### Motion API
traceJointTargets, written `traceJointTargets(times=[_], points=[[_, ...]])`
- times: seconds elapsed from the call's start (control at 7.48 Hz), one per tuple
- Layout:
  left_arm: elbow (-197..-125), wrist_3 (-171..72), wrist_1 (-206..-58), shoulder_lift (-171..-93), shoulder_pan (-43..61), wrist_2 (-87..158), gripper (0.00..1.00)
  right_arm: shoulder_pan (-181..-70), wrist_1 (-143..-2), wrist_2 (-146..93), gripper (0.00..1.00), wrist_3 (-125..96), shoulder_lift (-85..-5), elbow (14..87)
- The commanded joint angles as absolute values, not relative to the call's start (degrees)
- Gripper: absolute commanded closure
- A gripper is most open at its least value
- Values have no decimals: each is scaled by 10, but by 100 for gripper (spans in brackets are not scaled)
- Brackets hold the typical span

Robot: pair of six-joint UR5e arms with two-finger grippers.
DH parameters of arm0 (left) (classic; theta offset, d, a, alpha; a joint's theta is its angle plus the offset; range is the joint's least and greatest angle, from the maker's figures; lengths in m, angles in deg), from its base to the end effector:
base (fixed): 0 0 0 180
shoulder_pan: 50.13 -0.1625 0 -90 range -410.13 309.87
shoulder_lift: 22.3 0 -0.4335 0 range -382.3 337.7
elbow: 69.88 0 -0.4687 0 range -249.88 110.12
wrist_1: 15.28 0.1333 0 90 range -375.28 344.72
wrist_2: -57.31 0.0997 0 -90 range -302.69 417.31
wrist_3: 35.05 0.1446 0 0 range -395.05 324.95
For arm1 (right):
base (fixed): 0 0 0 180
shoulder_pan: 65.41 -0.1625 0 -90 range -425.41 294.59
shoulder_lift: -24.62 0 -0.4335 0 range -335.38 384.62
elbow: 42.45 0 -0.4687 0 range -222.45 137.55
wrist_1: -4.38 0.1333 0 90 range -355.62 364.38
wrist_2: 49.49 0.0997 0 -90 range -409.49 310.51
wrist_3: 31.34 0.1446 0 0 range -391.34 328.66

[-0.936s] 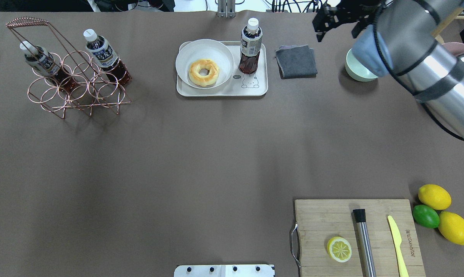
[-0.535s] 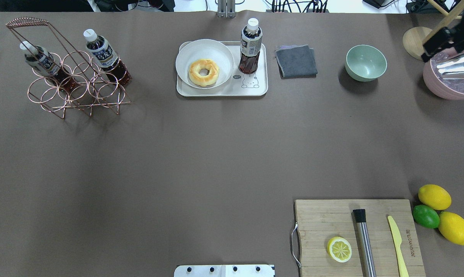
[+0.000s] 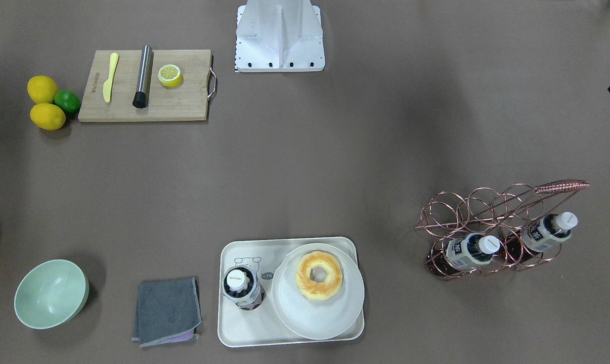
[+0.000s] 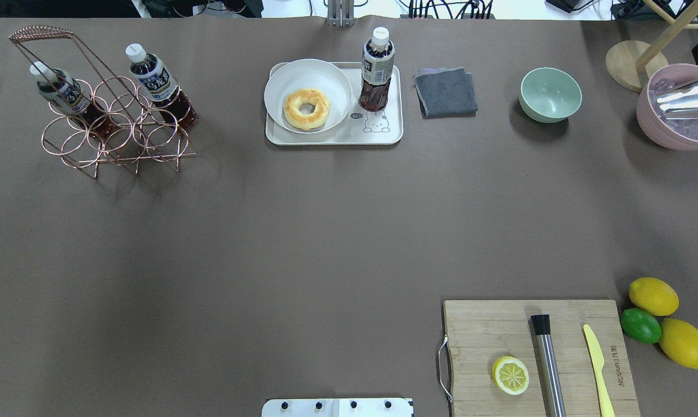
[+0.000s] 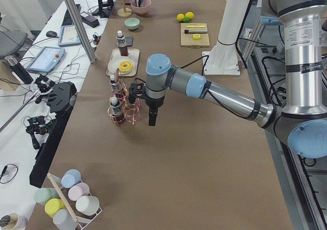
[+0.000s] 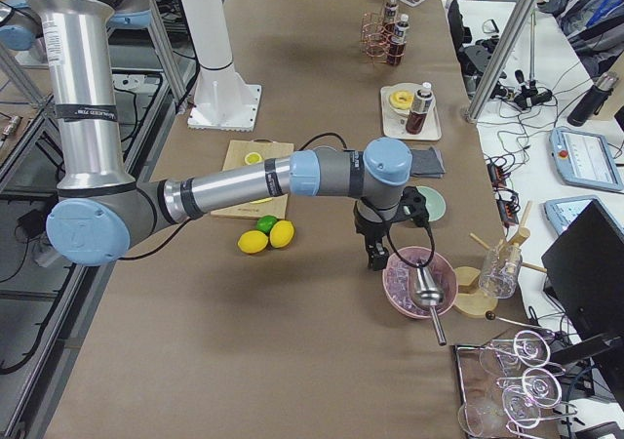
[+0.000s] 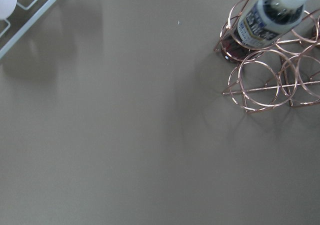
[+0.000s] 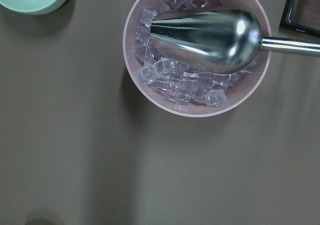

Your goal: Place tea on tray

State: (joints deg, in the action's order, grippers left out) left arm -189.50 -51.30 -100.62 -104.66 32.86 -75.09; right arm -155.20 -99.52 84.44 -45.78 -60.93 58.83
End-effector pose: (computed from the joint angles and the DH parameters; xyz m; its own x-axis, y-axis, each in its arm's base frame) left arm 0.0260 -0.5046 0.4890 0.7127 0.0127 -0.7013 0.0864 0.9906 0.1057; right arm 0.0308 -0.5879 0.5685 0.6964 -0.2732 0.6636 0.1831 0.9617 0.2038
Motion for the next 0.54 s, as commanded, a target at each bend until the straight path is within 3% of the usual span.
traceJointTargets(times=[0.0, 0.4], points=[[-1884, -517, -1039, -1018, 335, -752, 2, -1573, -988, 854, 0, -470, -636, 589], [-1841, -502, -1164, -972, 349, -758, 3, -1602, -988, 858, 0, -474, -658, 605]])
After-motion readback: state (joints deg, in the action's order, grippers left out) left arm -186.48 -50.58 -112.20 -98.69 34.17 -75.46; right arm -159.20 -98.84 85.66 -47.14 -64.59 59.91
